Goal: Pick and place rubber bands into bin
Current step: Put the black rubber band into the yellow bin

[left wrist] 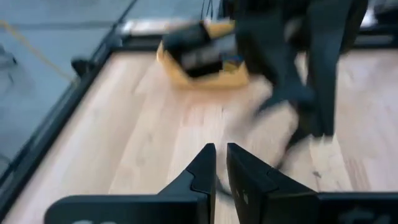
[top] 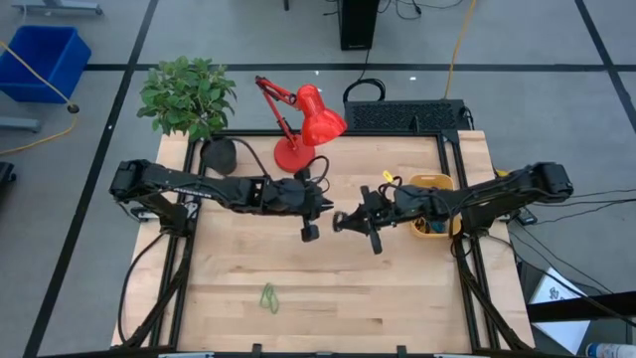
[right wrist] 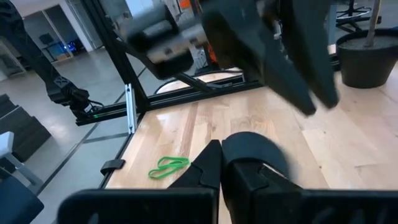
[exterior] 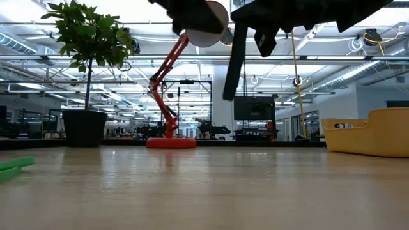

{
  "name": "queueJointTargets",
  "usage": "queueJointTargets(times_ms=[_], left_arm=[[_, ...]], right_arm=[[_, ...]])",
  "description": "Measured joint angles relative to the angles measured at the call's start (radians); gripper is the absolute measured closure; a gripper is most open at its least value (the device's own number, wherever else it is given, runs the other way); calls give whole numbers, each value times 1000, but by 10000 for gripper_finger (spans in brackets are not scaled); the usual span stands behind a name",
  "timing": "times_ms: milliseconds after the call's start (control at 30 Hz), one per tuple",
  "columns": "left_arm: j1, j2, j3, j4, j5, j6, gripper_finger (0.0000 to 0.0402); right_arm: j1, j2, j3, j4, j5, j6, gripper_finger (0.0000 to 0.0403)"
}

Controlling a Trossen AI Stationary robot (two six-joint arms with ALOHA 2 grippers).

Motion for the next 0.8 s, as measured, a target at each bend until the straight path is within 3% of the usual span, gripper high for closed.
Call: queueJointTargets(times_ms=[300,600,800], left_arm=[[1,0,0,-221,3,-120,354],[1,0,0,-396,10,-187,355],[1,0,0,-414,10,-196,355]], right_arm=[[0,-143,0,-173,31,2,402],[0,-411,0,-680,243,210,403],[-10,-553,47,-1004,292,373,403]])
